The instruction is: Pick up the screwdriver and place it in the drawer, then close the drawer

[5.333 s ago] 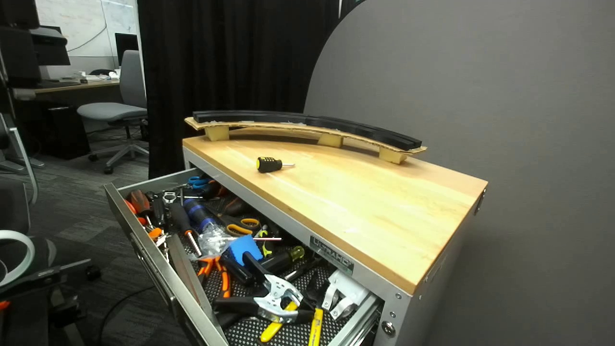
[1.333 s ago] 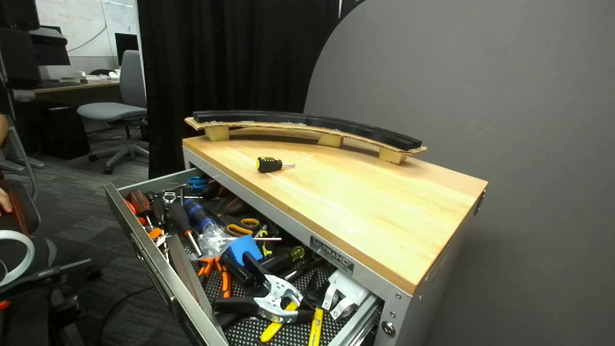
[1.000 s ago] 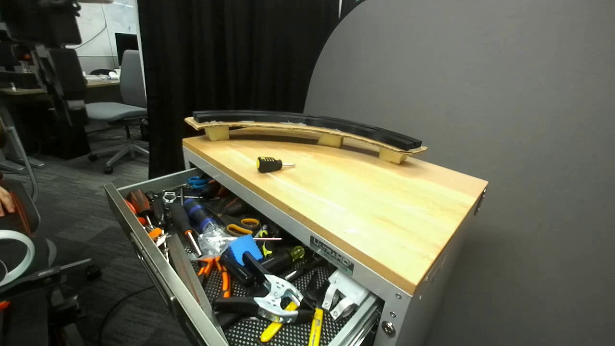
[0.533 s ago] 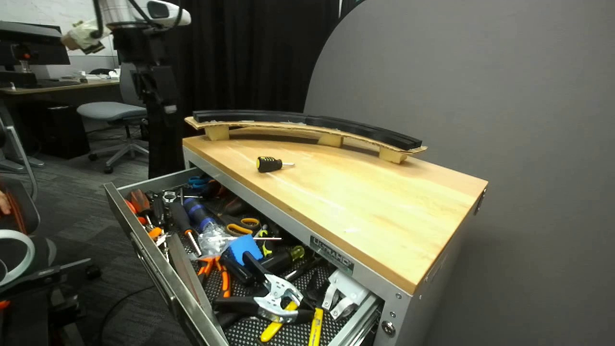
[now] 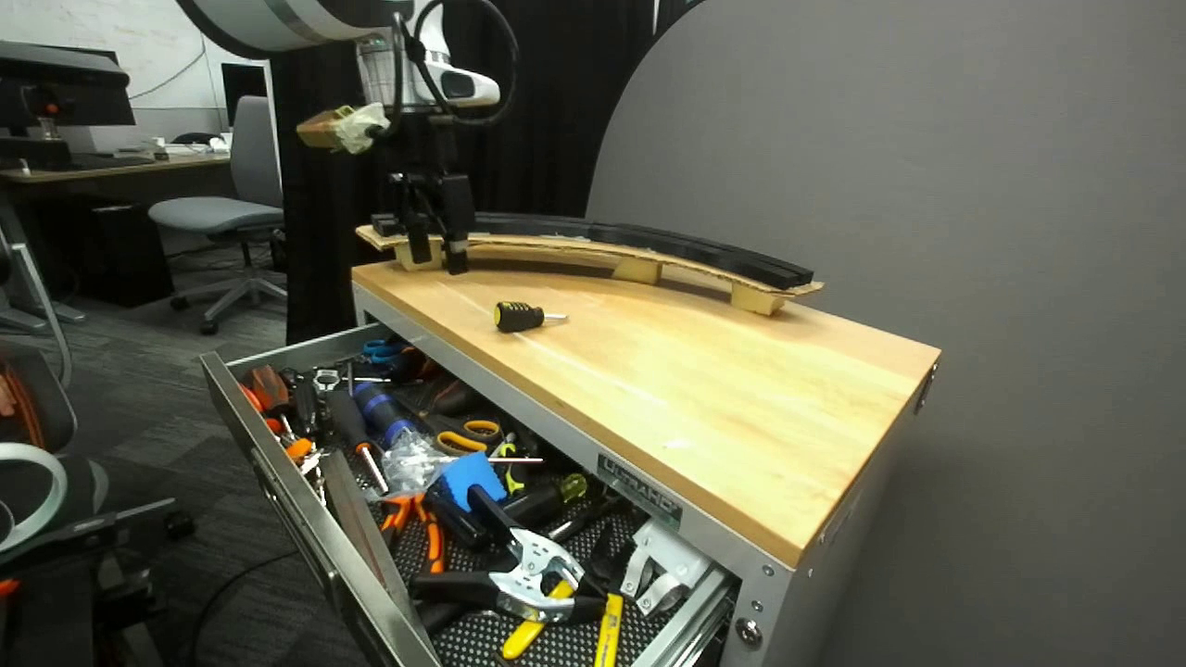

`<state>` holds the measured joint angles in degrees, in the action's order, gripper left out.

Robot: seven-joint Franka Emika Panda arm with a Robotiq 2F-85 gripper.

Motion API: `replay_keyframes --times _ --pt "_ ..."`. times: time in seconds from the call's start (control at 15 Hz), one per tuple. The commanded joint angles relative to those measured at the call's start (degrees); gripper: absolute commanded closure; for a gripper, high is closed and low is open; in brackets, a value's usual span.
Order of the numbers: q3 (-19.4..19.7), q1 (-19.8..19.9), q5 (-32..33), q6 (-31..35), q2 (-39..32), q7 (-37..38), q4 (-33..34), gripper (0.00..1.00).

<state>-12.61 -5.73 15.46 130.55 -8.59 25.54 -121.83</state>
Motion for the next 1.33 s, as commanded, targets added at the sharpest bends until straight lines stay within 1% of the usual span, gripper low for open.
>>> replay_keyframes --times 0.0,0.33,0.6,0.73,0.87,0.93,1.07,1.13,1.27 --pt "4.11 -3.57 4.18 0.33 -7.43 2.74 7.97 0.00" --pt "8.99 -8.15 9.86 -0.02 -13.53 6.29 13.61 0.00" --pt "11.63 -9.74 10.13 -1.23 -15.12 7.79 15.55 0.00" --pt "12.83 -9.89 10.26 -1.19 -14.87 8.58 15.17 0.26" --pt "13.63 -9.63 10.05 -1.26 -14.42 9.01 14.56 0.42" --pt "13.96 -9.59 9.99 -1.27 -14.29 9.26 14.29 0.51" --pt "14.04 -9.35 8.80 -1.43 -13.97 9.55 13.60 0.65" --pt "13.83 -9.13 7.84 -1.63 -13.88 9.64 13.34 0.73" --pt "13.06 -8.61 5.51 -1.50 -13.64 9.29 12.52 0.85"
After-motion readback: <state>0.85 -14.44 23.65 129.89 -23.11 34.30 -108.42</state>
